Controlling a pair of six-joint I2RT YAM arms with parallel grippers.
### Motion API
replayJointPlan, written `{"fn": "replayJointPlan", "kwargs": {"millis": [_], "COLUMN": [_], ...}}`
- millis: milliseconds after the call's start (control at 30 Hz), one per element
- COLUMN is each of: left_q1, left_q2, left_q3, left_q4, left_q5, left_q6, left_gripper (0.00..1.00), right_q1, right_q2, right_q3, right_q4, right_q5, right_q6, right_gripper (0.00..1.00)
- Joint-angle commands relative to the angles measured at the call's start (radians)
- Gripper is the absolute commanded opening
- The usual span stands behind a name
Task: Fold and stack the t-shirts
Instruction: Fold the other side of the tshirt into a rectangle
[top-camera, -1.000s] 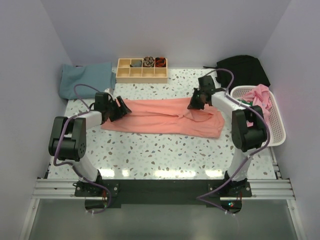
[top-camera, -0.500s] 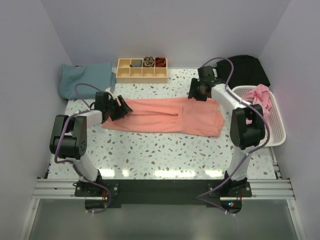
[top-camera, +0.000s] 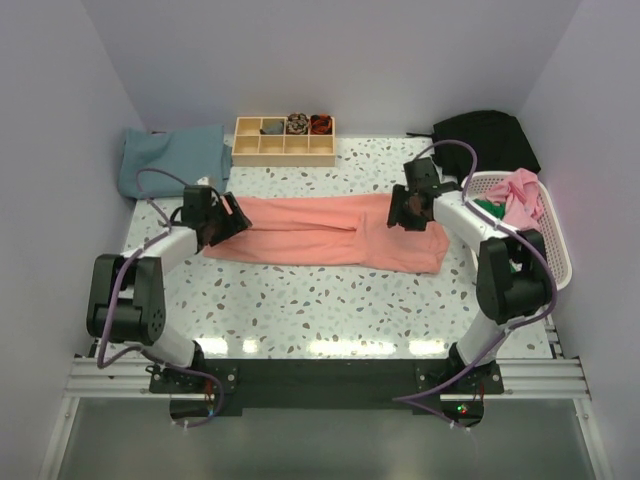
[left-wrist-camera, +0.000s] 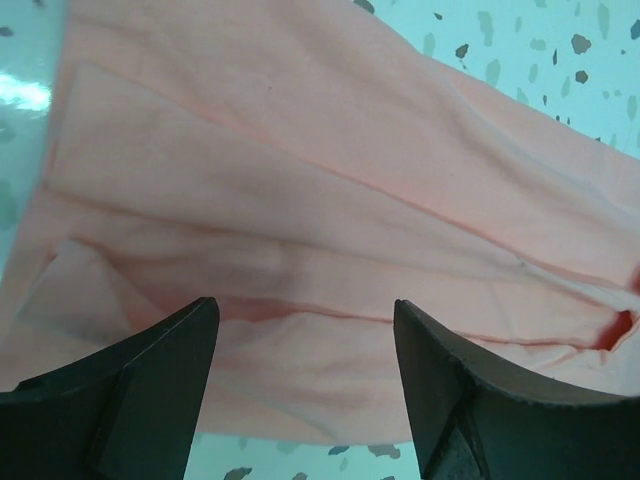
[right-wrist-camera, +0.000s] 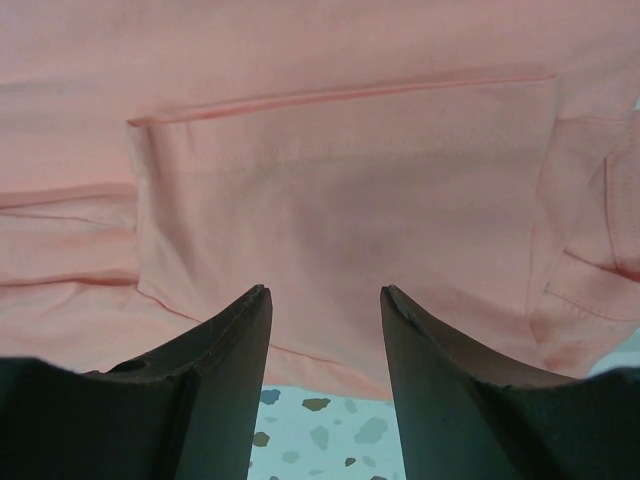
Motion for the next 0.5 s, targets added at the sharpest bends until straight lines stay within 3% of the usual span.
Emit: {"fn": "replayJointPlan", "kwargs": {"millis": [0, 67, 100, 167, 267, 467], "left_q1": [0.009, 0.007, 0.007, 0.007, 0.007, 0.007], "left_q2": [-0.174, -0.281, -0.311, -0.357, -0.353, -0.357], "left_q3": [-0.093, -0.137, -0.145, -0.158, -0.171, -0.282], "left_q4": [-0.011, 0.033, 0.033, 0.023, -0.042, 0.009], "left_q5": [-0.140, -0.132, -0.135, -0.158, -0.165, -0.206], "left_q6": [0.024, 0.033, 0.033, 0.025, 0.012, -0.050], "left_gripper": [0.76, 0.77, 0.84, 0.86, 0.87, 0.87], "right_q1": [0.002, 0.002, 0.001, 0.002, 0.002, 0.002], "right_q2": [-0.023, -0.029, -0.031, -0.029, -0.033, -0.037], "right_q3": [-0.033, -0.060, -0.065, -0.080, -0.102, -0.111], "right_q4": [0.053, 0.073, 0.072, 0.069, 0.082, 0.092], "right_q5": [-0.077, -0.106, -0.105, -0.106, -0.131, -0.157], "right_q6": [0.011, 0.017, 0.020, 0.020, 0.027, 0.025], "right_gripper": [0.52, 0.52, 0.52, 0.52, 0.52, 0.52]}}
